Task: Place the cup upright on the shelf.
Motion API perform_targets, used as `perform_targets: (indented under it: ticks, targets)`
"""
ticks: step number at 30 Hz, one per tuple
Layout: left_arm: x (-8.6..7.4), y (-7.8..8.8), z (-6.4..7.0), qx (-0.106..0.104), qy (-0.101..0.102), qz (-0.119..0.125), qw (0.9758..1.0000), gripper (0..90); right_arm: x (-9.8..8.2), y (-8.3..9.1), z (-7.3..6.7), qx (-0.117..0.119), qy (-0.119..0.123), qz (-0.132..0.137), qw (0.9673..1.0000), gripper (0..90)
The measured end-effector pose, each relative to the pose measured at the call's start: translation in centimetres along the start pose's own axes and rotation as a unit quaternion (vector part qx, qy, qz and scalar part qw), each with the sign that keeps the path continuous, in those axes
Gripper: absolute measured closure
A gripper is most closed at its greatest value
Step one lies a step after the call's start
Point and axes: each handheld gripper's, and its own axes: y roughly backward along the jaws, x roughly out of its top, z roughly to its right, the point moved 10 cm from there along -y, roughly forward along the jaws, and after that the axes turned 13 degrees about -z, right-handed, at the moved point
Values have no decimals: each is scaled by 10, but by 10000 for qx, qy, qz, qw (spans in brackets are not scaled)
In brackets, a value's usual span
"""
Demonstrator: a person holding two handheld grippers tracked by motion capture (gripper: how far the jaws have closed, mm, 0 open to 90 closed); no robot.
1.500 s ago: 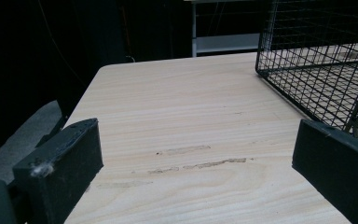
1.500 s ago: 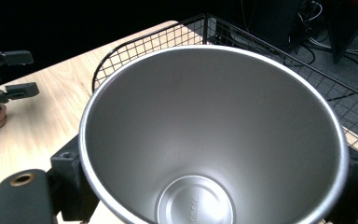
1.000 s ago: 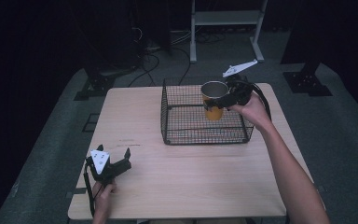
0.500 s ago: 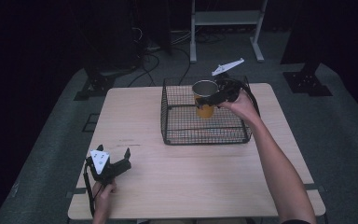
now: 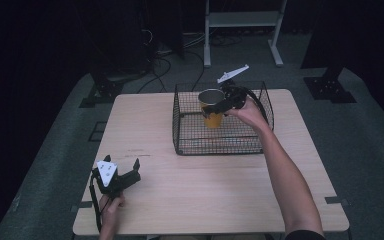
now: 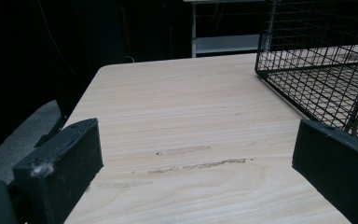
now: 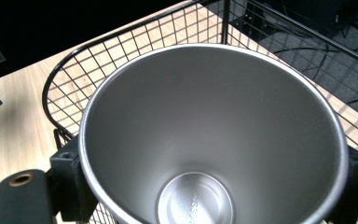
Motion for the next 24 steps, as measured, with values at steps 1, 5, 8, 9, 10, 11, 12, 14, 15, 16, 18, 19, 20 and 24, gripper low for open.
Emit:
perform_targets:
  ticks: [1,5,8,9,10,11,12,14,15,16,18,19,20,24]
  targets:
    - [0,0,0,1,3,-2,10000,8,2,-1,0,23,11,7,10000,126]
    - [0,0,0,6,12,-3,10000,8,8,-7,-1,33,46,55,10000,126]
    - [0,0,0,-1,24,2,10000,8,7,-13,0,61,30,-2,10000,126]
    - [0,0,0,2,24,0,10000,8,5,-16,1,53,12,-48,10000,126]
    - [0,0,0,2,25,0,10000,8,4,-18,2,52,7,-90,9999,126]
    - [0,0,0,-2,20,1,10000,8,2,-21,3,63,-5,-160,9999,126]
    - [0,0,0,-2,18,-1,10000,8,1,-23,4,55,-4,-187,9998,125]
    - [0,0,0,1,17,2,10000,8,-1,-27,7,80,-64,-218,9997,126]
    - [0,0,0,0,16,3,10000,8,-3,-29,8,109,-105,-235,9996,125]
    - [0,0,0,0,17,0,10000,8,-4,-31,9,147,-143,-259,9995,125]
    - [0,0,-1,1,24,2,10000,8,-7,-35,11,185,-199,-288,9992,125]
    - [0,0,-1,1,38,9,10000,8,-8,-36,13,189,-224,-307,9991,125]
    - [0,0,-1,3,33,2,10000,8,-10,-38,15,173,-259,-331,9990,125]
    - [0,0,-1,-1,36,-3,10000,8,-18,-42,23,71,-354,-455,9983,125]
